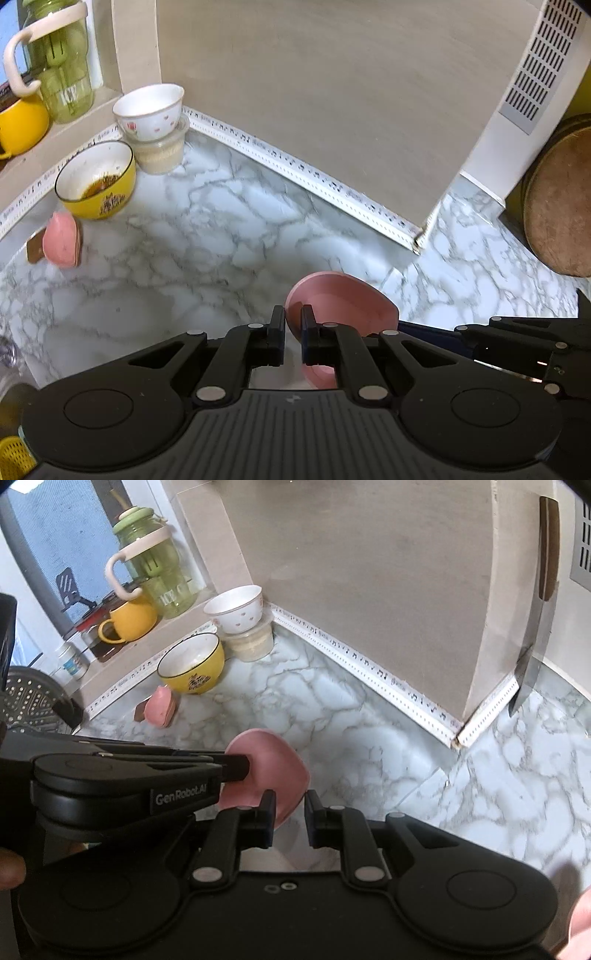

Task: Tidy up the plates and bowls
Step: 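Lower the heart dish into the cream bowl and open both grippers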

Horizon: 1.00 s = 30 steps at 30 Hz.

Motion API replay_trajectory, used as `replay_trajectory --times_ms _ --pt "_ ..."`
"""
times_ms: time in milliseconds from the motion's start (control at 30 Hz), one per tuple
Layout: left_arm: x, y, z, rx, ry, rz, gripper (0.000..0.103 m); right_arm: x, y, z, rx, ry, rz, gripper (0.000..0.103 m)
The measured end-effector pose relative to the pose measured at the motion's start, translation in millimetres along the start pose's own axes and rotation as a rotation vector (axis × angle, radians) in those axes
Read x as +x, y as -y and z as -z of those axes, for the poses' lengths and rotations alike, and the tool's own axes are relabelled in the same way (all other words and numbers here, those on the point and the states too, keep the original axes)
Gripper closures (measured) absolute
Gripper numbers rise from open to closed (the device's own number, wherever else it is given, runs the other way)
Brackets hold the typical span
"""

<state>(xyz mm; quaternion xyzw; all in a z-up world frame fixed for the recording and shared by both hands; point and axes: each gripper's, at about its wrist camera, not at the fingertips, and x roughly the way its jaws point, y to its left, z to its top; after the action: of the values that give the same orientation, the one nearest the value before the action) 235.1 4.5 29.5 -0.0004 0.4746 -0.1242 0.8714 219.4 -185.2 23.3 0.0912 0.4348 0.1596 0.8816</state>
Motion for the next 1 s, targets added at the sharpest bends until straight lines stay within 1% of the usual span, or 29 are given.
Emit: replay_trajectory --times_ms 333,600,733,1000 --pt "-7.7 -0.5 35.2 -0.017 -0.043 0.022 0.096 -10.3 -6.4 33.1 0.014 -0.032 -0.008 0.087" --pt "0.0 -6.3 59.3 -0.015 -0.086 0.015 0.096 -1.1 -12.1 53.9 0.029 -0.077 -0.015 0.087" --pt "5.8 -8.0 65.8 -0.012 -0.098 0.009 0.096 4.0 -15.4 58.6 0.027 -0.096 -0.009 0.087" --pt "17.8 -11.0 68.4 -0.004 -0.121 0.009 0.096 14.1 -18.0 61.9 0.022 -0.123 0.010 0.087"
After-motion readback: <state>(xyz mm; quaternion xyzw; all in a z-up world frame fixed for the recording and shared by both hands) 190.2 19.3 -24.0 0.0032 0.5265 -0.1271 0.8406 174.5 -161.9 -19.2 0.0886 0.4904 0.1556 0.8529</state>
